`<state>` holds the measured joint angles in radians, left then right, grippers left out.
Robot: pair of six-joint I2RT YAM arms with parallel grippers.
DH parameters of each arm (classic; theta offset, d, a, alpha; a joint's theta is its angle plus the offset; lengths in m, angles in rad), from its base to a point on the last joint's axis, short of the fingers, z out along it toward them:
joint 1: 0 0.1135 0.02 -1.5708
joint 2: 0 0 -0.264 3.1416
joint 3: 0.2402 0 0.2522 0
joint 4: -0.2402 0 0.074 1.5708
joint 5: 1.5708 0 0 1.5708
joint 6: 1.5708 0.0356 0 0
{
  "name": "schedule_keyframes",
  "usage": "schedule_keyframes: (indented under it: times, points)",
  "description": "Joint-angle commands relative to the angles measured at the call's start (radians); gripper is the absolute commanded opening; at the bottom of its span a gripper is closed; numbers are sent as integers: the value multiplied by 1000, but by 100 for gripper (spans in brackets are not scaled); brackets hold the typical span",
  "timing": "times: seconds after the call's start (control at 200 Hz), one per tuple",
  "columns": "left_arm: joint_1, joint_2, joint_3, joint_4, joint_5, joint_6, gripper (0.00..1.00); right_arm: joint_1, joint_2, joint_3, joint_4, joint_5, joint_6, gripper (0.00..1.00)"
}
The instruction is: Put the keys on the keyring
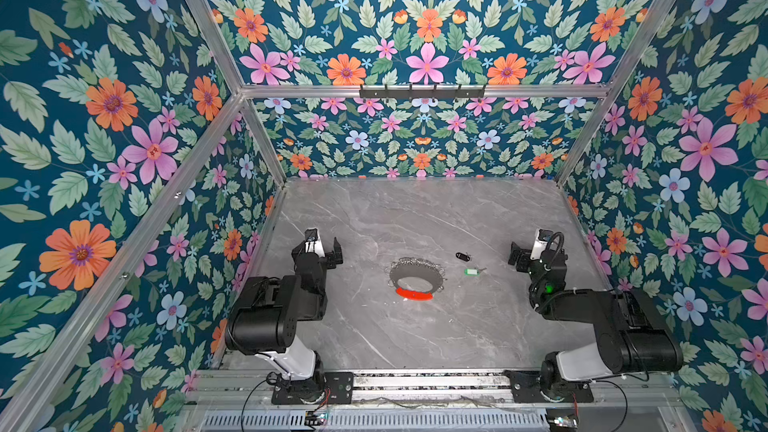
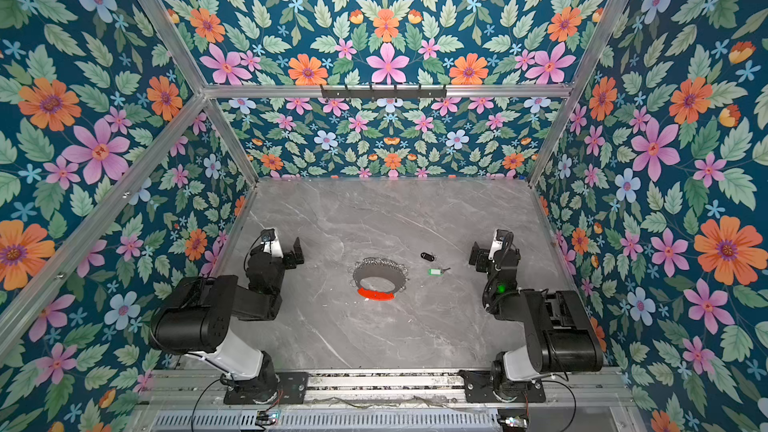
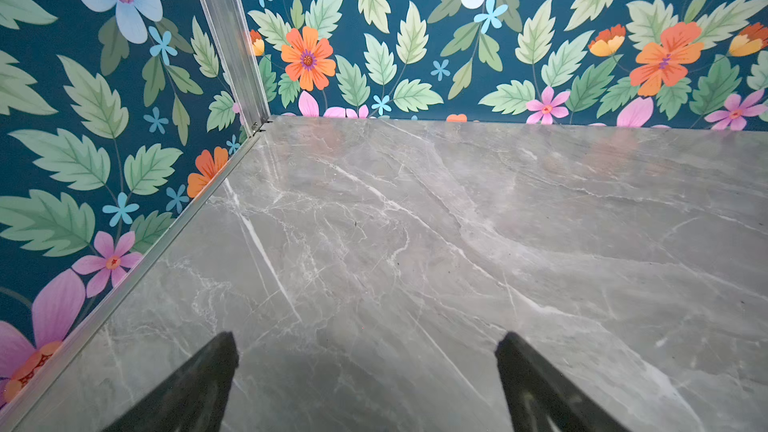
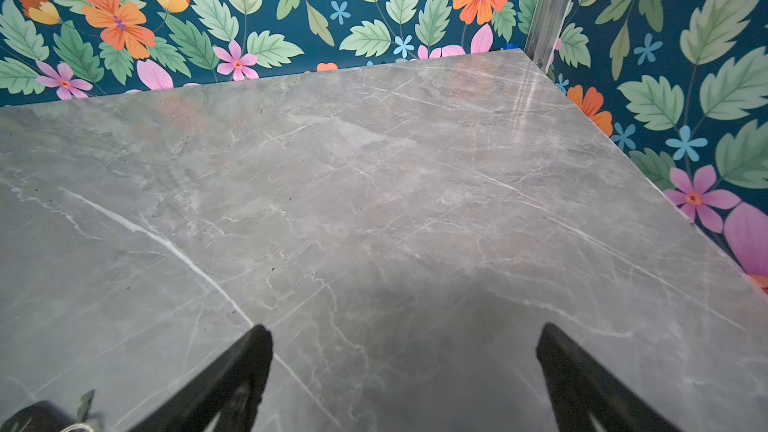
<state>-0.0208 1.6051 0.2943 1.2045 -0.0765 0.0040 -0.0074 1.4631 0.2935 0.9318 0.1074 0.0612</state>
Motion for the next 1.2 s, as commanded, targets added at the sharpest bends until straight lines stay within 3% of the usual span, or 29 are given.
schedule_keyframes:
  times: [0.0,1.195]
  points:
    - [1,-3,2,-2,4,-4,100,0,-7,0,12,-3,2,99]
    - [-4,-14,-26,51,24,18,100,23,-9,-19,50,16,-26,99]
